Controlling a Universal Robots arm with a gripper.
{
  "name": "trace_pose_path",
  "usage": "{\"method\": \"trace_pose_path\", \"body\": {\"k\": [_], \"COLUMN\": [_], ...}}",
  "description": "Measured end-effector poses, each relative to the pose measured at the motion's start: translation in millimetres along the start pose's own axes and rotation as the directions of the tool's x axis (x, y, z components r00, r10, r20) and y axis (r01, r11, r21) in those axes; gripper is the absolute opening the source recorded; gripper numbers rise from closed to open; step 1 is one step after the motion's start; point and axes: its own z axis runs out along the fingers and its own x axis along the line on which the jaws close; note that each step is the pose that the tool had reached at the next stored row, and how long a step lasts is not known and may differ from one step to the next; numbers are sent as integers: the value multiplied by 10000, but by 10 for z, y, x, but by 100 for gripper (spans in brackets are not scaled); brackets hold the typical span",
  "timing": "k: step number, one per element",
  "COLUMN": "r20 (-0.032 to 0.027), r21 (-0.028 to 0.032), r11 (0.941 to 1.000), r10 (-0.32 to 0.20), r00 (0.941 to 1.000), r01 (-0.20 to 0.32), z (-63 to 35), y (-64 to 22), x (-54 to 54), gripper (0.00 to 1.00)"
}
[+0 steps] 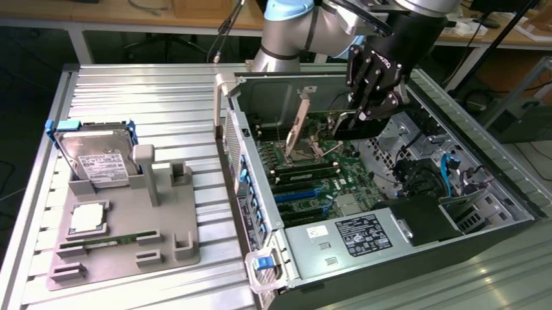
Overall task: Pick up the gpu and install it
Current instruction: 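Insert the gpu into the slot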
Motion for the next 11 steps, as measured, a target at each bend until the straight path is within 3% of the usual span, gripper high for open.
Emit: {"method": "trace_pose_path", "body": {"k": [11], "r20": [-1], "r21": [-1], "r11": [10000], "r10": [1], "r00": [10000], "r01": [-1], "z": [32], "y": [-1], "x": [1], "gripper": [27]}}
